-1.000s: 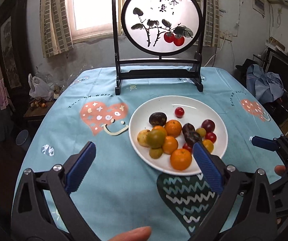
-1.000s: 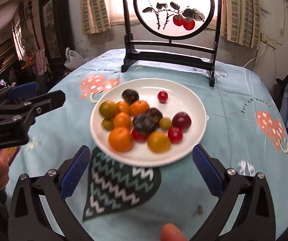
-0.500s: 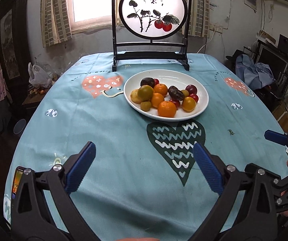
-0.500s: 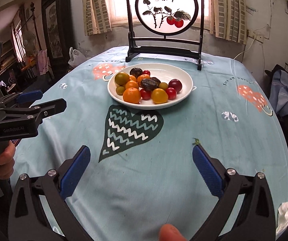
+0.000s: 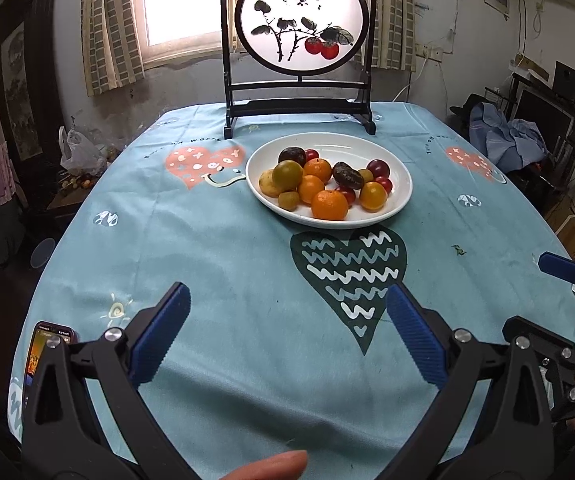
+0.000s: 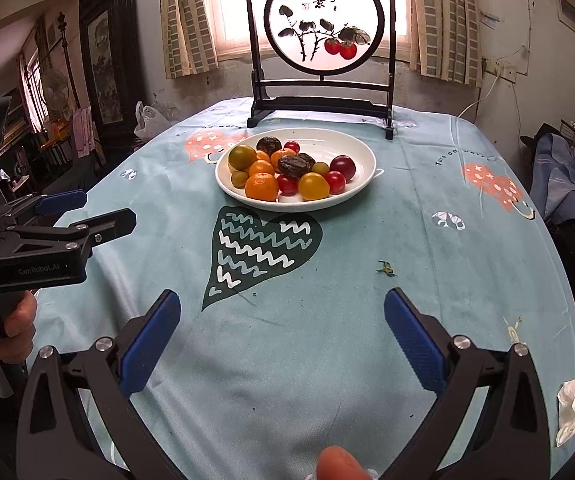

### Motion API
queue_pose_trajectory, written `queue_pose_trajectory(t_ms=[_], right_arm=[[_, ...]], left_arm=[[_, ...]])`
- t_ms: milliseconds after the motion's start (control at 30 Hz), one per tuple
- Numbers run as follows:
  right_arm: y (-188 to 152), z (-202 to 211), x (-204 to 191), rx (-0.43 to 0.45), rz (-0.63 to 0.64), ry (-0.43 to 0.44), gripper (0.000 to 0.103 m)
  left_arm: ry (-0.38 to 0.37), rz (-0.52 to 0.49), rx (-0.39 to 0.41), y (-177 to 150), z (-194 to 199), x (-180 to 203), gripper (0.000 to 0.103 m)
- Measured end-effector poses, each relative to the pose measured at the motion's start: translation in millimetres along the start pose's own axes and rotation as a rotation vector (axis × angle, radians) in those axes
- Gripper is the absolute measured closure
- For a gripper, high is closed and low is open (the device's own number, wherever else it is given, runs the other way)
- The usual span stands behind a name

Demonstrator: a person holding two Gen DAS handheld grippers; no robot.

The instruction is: Organize fruits

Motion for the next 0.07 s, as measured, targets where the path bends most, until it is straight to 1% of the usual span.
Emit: queue_pose_trajectory(t_ms=[67], right_arm=[[0.1, 0.1, 0.3, 0.0, 0.0, 0.0, 0.001]], left_arm=[[-0.002, -0.003, 0.0, -0.6, 0.2, 0.4, 0.003]])
Point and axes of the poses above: each gripper's, at about its wrist camera, not at the fingertips, and z roughly against the way its jaws point, x to its right, y to its top, the point moved 4 cm from there along -z, roughly the way its jaws point, and after that the axes turned 15 degrees about y, right-handed, at the moved point
